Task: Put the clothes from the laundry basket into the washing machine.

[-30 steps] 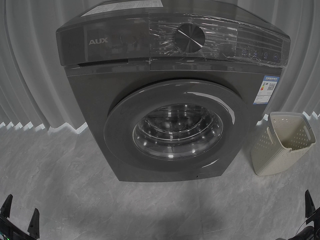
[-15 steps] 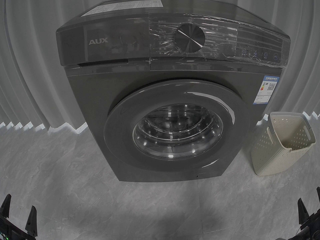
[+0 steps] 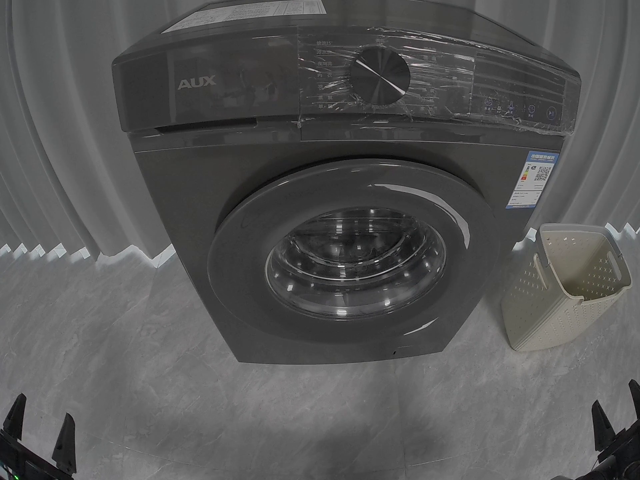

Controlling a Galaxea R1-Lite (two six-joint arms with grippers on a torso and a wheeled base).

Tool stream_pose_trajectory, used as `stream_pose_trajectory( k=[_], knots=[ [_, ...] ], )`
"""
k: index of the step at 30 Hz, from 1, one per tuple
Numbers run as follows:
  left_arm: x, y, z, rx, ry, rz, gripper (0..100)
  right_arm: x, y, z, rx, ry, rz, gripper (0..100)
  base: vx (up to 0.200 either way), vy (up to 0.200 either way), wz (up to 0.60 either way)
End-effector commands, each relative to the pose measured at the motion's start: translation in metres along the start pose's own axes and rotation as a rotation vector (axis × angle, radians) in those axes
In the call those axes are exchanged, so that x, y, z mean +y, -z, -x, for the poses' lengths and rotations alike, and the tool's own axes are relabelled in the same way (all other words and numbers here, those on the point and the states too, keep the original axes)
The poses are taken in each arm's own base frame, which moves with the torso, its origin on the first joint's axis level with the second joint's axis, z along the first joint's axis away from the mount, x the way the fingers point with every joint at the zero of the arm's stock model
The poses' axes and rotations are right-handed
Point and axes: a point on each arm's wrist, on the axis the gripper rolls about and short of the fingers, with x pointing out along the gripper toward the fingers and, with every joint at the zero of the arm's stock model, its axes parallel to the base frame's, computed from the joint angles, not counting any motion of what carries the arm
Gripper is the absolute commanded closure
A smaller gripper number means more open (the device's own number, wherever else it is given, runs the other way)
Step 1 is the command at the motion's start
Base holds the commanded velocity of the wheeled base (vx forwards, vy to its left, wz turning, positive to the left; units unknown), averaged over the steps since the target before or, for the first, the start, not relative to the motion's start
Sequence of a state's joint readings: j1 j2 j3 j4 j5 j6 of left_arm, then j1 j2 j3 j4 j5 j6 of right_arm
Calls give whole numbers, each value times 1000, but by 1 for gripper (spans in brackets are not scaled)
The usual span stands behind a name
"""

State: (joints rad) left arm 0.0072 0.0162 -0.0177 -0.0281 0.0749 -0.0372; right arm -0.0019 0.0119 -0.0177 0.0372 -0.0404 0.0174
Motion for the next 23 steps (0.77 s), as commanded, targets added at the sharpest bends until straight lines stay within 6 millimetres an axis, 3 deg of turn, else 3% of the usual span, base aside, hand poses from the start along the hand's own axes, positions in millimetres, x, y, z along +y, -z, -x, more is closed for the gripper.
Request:
stream_pose_trajectory(
  k=[1,23],
  knots=[
    [-2,8,0,43,94,-46,0,0,1,1,-10,-21,14,0,0,0,0],
    [-2,8,0,37,92,-41,0,1,1,1,-10,-49,19,0,0,0,0]
  ],
)
